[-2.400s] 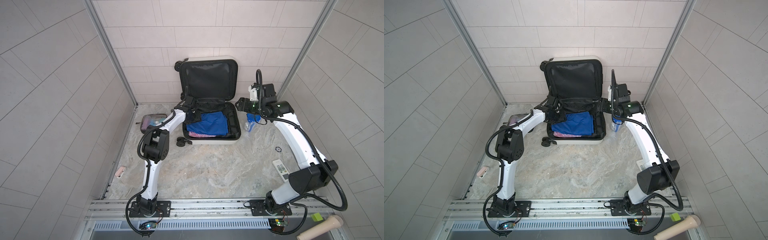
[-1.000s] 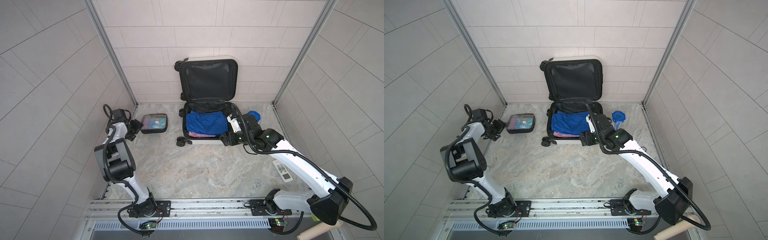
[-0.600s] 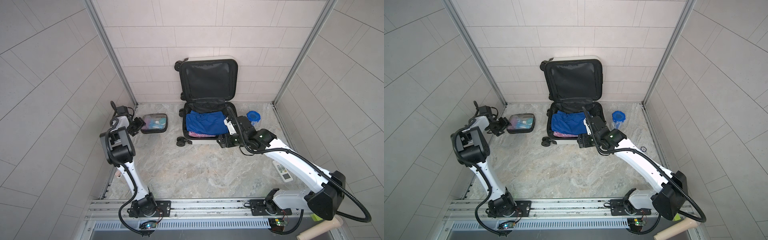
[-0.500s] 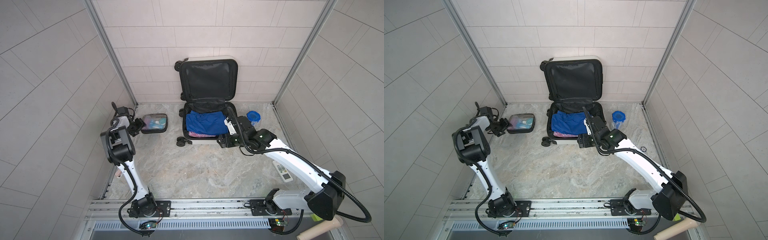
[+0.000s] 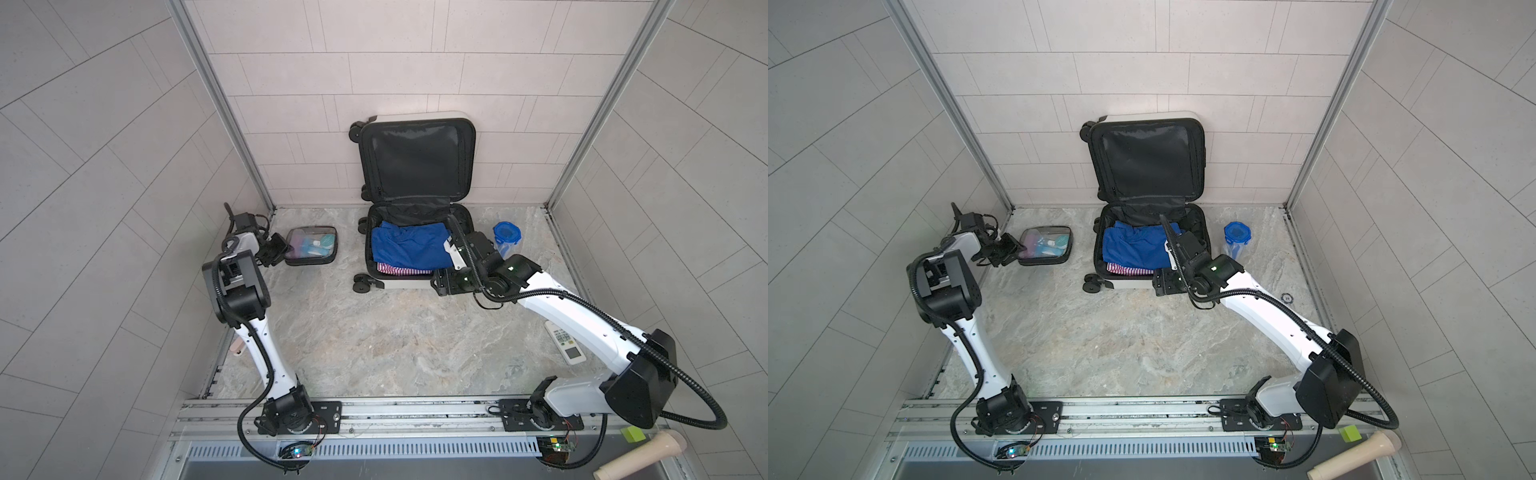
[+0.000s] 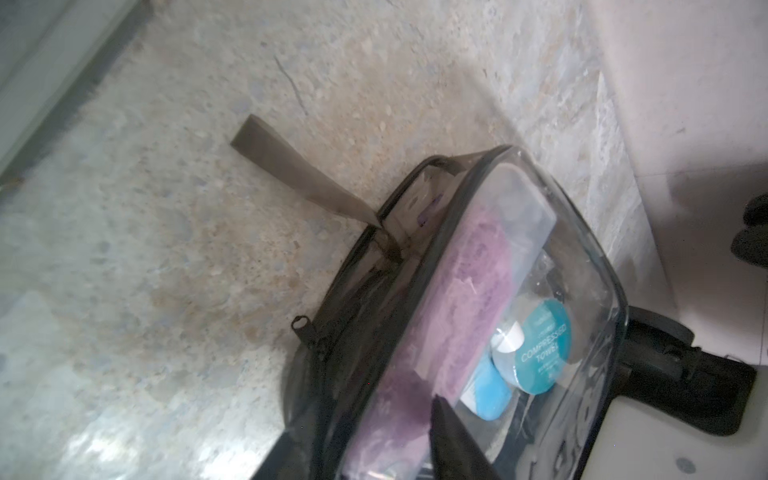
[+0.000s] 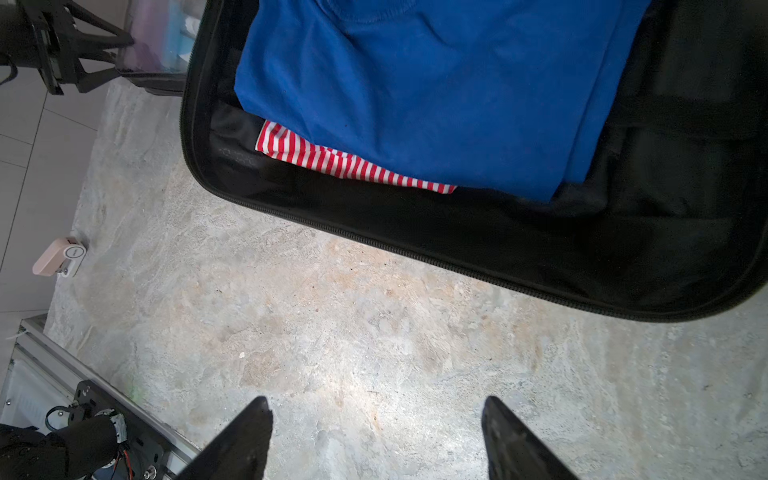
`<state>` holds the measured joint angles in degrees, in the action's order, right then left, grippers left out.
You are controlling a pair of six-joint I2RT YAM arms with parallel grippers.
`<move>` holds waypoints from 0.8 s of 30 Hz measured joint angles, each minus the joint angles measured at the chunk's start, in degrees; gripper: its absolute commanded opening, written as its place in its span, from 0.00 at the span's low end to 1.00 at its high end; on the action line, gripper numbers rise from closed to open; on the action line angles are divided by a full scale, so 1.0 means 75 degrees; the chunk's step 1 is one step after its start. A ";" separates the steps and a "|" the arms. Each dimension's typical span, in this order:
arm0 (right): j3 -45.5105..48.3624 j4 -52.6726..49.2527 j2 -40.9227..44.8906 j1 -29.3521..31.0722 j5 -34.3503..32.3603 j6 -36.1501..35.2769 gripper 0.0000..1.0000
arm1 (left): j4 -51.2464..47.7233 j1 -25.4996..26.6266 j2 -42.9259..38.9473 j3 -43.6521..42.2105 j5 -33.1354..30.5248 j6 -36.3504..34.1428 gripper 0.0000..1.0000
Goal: Pack the luggage
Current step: 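Grasp the clear toiletry pouch's edge with the left gripper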
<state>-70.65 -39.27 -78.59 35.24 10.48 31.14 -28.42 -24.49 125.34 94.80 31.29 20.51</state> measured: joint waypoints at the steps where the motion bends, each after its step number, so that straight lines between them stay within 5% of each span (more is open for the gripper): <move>1: -0.0020 -0.0003 0.0000 0.0000 -0.0003 0.0003 0.81 | 0.0038 -0.0020 0.0009 0.0000 0.0082 0.0023 0.24; 9: -0.0035 0.0009 -0.0052 0.0009 -0.0003 0.0058 0.81 | 0.0251 -0.0058 -0.0003 -0.0114 0.0452 0.0050 0.00; 17: -0.0332 0.0020 -0.0224 0.0216 0.0003 0.0058 0.80 | 0.0364 -0.0055 -0.0787 -0.1157 0.0157 0.0306 0.00; 24: -0.0781 0.0032 -0.0323 0.0592 0.0006 0.0055 0.80 | 0.0006 -0.0023 -0.2853 -0.2748 -0.0723 0.0781 0.00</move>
<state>-76.51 -39.03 -81.01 39.68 10.52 31.55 -28.38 -24.67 103.94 74.19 25.87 26.37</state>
